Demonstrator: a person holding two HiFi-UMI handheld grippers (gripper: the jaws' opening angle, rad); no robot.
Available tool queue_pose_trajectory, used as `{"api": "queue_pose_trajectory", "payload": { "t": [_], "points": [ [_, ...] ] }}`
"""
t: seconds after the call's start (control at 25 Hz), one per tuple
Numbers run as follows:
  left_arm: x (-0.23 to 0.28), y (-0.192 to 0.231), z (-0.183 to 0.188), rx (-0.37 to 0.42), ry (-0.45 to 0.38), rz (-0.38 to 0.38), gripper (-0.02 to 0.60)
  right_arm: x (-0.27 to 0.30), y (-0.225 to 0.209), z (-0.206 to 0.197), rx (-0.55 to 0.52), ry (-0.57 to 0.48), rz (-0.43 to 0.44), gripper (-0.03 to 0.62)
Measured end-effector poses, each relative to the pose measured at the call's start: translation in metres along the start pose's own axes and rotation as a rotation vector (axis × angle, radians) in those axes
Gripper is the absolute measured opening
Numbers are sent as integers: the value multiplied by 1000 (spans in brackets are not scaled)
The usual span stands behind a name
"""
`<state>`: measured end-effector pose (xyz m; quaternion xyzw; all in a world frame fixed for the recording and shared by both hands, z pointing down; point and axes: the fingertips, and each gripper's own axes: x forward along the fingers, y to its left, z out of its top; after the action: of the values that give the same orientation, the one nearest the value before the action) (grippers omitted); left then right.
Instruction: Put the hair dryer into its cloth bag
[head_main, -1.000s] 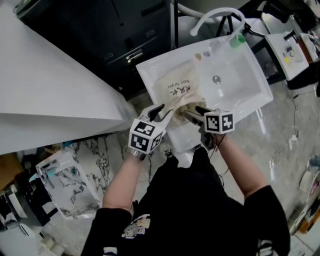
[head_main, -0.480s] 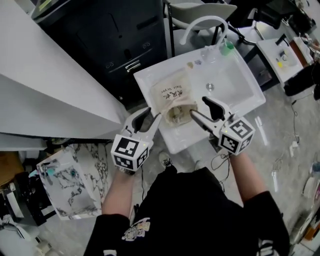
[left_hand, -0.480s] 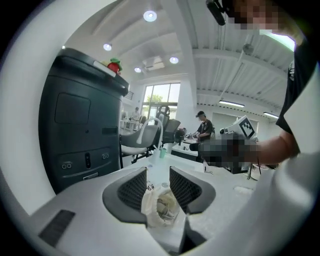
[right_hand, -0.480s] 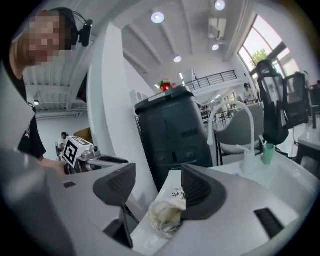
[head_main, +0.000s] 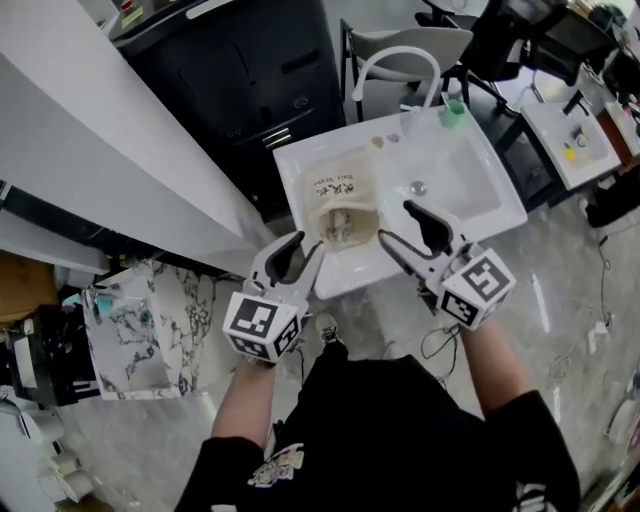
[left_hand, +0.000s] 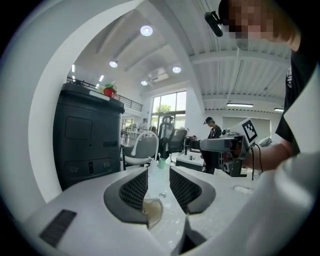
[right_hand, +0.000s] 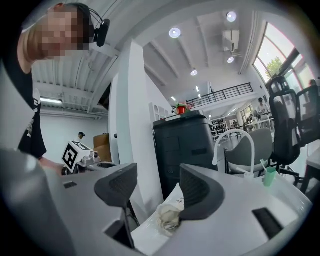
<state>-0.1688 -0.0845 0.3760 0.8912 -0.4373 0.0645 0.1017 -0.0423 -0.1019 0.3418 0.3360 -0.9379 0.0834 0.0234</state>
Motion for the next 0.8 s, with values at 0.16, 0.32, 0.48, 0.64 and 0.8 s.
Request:
{"api": "queue_pose_trajectory", "payload": {
  "t": [0.16,0.32,0.48,0.64,0.8],
  "points": [
    [-9,-53,-8,-14,8,37,131,-42,4,-3,2,-16,30,165],
    [-25,-97,-16,-2,11,91,126,-74,15,-13,-8,-1,96,42],
    [-40,-127,-27,-14,14,145,111,-96,26,-22,-4,13,139,-5],
    [-54,-146,-37,-52,0,184,24,-111,39,-31,3,40,169,-5],
    [-65,-156,-43,-60,-8,195,5,-116,52,-41,17,59,176,-6]
  ]
}}
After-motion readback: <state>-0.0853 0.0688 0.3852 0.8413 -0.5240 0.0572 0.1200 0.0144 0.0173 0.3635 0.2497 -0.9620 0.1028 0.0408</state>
